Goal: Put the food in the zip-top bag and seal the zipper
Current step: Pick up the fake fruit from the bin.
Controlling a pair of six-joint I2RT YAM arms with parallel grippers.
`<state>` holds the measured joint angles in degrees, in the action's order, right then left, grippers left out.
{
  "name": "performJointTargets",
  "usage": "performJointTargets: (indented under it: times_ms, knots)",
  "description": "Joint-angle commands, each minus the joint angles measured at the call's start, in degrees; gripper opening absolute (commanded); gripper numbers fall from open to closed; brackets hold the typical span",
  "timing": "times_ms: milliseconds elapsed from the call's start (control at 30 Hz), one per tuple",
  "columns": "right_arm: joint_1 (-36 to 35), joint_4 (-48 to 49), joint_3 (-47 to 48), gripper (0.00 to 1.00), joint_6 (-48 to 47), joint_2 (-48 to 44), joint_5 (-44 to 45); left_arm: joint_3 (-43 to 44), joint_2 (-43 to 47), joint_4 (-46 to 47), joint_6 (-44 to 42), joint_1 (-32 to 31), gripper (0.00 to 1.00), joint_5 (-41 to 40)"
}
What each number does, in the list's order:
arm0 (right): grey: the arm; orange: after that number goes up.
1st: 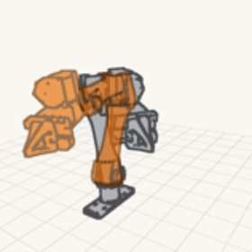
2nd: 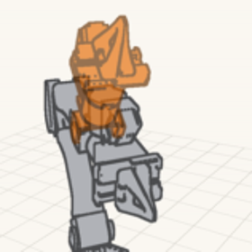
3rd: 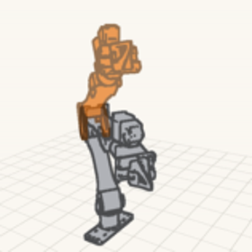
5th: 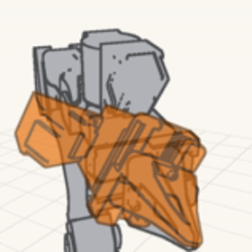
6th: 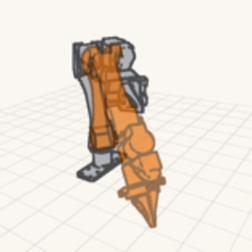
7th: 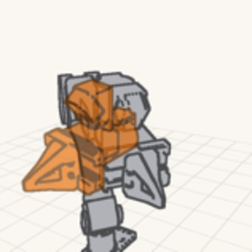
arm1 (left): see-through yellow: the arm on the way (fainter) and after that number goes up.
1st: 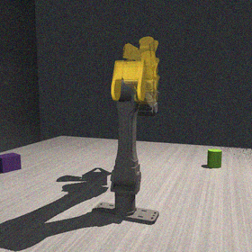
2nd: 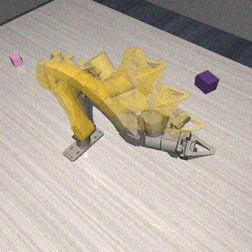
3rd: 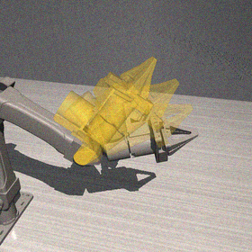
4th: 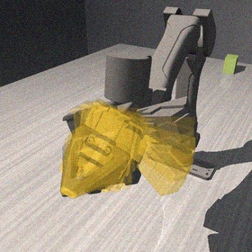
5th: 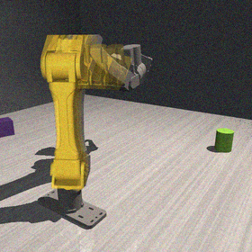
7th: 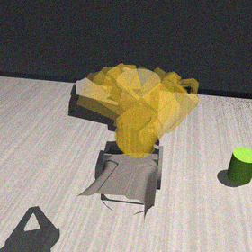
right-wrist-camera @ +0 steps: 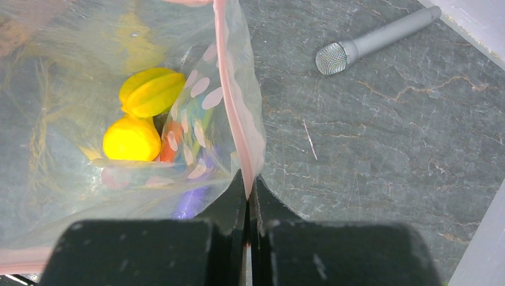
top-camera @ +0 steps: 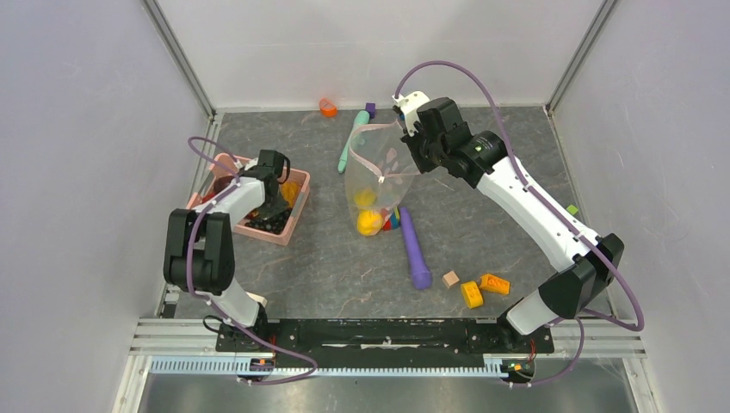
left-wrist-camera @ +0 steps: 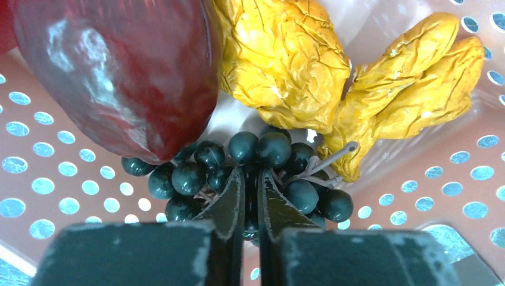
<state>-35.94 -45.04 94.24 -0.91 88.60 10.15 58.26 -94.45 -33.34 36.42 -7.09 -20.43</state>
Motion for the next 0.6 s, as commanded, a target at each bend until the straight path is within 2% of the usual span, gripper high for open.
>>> performJointTargets:
  times_ms: [0,433,567]
  knots:
    - [0.1,1.9,-0.1,0.00,-0.5,-1.8,-0.1,0.1,4.0,-0.7,1.9,0.0,0.02,1.0]
    - [0.1,2.7,-0.6,0.00,-0.6,-2.0,-2.2,1.3,23.1,-1.2,1.4,0.0,0.02,-0.6]
    - [0.0,3.9,-1.1,0.00,-0.8,-2.4,-5.0,4.5,28.6,-1.0,0.6,-0.1,0.02,3.6]
